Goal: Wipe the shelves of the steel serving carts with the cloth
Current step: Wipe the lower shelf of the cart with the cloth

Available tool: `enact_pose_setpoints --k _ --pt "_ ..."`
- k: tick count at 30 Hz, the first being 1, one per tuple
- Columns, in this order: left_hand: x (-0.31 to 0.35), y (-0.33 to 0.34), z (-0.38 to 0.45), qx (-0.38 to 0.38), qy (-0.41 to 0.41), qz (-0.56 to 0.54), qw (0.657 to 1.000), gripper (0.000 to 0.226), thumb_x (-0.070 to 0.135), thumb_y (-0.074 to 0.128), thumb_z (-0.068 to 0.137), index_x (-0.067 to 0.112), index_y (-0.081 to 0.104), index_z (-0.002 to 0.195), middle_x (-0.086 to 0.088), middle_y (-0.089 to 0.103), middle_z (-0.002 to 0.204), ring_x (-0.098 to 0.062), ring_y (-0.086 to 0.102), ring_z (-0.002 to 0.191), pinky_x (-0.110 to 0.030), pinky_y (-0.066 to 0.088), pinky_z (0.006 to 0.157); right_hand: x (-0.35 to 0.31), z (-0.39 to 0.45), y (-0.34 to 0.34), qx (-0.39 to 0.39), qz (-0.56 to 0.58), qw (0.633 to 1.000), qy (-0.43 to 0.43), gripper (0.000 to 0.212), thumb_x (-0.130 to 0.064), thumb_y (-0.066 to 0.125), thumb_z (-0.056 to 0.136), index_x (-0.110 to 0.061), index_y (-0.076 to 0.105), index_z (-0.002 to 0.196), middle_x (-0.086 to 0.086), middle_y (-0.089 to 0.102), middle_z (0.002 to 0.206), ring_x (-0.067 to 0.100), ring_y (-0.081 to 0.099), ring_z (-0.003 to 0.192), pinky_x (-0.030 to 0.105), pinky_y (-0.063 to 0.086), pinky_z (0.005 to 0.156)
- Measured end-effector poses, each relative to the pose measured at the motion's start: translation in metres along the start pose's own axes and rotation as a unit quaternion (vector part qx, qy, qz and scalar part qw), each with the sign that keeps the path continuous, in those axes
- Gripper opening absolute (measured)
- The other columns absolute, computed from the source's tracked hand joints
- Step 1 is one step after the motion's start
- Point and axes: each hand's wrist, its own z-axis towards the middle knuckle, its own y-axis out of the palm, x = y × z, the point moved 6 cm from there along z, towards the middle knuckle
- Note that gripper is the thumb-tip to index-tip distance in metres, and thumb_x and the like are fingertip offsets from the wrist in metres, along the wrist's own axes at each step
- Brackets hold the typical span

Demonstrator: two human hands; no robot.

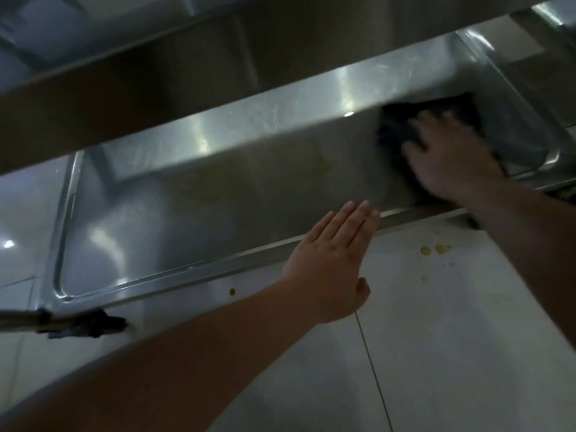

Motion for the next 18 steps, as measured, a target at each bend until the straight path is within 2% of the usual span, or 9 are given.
enact_pose_setpoints --k 2,4,7,11,14,16,18 --pt "-0.021 0.002 -0.029 0.02 -0.024 0.002 1.0 0.099 0.049 0.049 0.096 0.018 -0.013 0.167 0.0 -0.02 0.175 -0.014 -0.024 0.159 -0.039 -0.007 0.131 0.033 0.014 -0.009 0.013 -0.017 0.995 0.101 0.06 -0.045 0.032 0.104 -0.011 0.041 0.153 0.013 0.034 0.163 0.043 0.03 0.148 0.058 0.025 0.121" --pt "-0.048 0.004 -0.064 0.045 -0.065 -0.003 0.997 0.1 0.049 0.052 0.092 0.016 -0.004 0.169 -0.002 -0.011 0.177 -0.015 -0.016 0.161 -0.041 0.001 0.132 0.036 0.023 -0.009 -0.001 -0.018 0.987 0.162 0.065 -0.048 0.024 0.102 -0.013 0.035 0.156 0.01 0.028 0.166 0.042 0.021 0.152 0.06 0.02 0.122" --pt "-0.086 0.009 -0.111 0.065 -0.148 -0.005 0.987 0.105 0.049 0.062 0.086 0.015 0.009 0.169 -0.003 0.004 0.177 -0.019 -0.003 0.163 -0.041 0.008 0.132 -0.012 0.041 0.002 -0.005 -0.003 0.987 0.162 0.066 -0.048 0.021 0.101 -0.014 0.033 0.157 0.008 0.024 0.168 0.04 0.017 0.154 0.059 0.017 0.123" --pt "-0.099 0.019 -0.126 0.034 -0.158 0.017 0.987 0.109 0.054 0.06 0.087 0.016 0.0 0.169 -0.004 -0.004 0.177 -0.02 -0.009 0.163 -0.042 0.003 0.132 -0.131 0.042 0.029 -0.045 0.001 0.999 0.006 0.063 -0.047 0.026 0.105 -0.018 0.03 0.161 0.004 0.019 0.171 0.034 0.015 0.156 0.051 0.015 0.125" --pt "-0.098 0.02 -0.123 0.024 -0.16 0.012 0.987 0.109 0.057 0.053 0.089 0.017 -0.012 0.168 -0.004 -0.016 0.176 -0.02 -0.02 0.161 -0.042 -0.004 0.131 -0.203 0.0 0.049 -0.08 0.005 0.983 -0.165 0.061 -0.052 0.029 0.106 -0.027 0.031 0.161 -0.006 0.021 0.171 0.023 0.013 0.158 0.044 0.011 0.127" --pt "-0.098 0.02 -0.124 0.02 -0.157 0.008 0.987 0.108 0.058 0.048 0.092 0.02 -0.022 0.165 -0.001 -0.026 0.173 -0.017 -0.028 0.158 -0.04 -0.008 0.13 -0.207 -0.026 0.051 -0.09 0.02 0.964 -0.249 0.061 -0.056 0.031 0.104 -0.033 0.035 0.159 -0.012 0.025 0.168 0.015 0.015 0.157 0.04 0.012 0.127" --pt "-0.101 0.017 -0.126 0.025 -0.145 -0.008 0.989 0.106 0.055 0.049 0.094 0.022 -0.023 0.165 0.002 -0.028 0.173 -0.013 -0.031 0.156 -0.038 -0.01 0.13 -0.179 -0.031 0.043 -0.074 0.029 0.962 -0.262 0.058 -0.054 0.04 0.103 -0.031 0.044 0.155 -0.01 0.034 0.165 0.017 0.024 0.155 0.039 0.017 0.127"
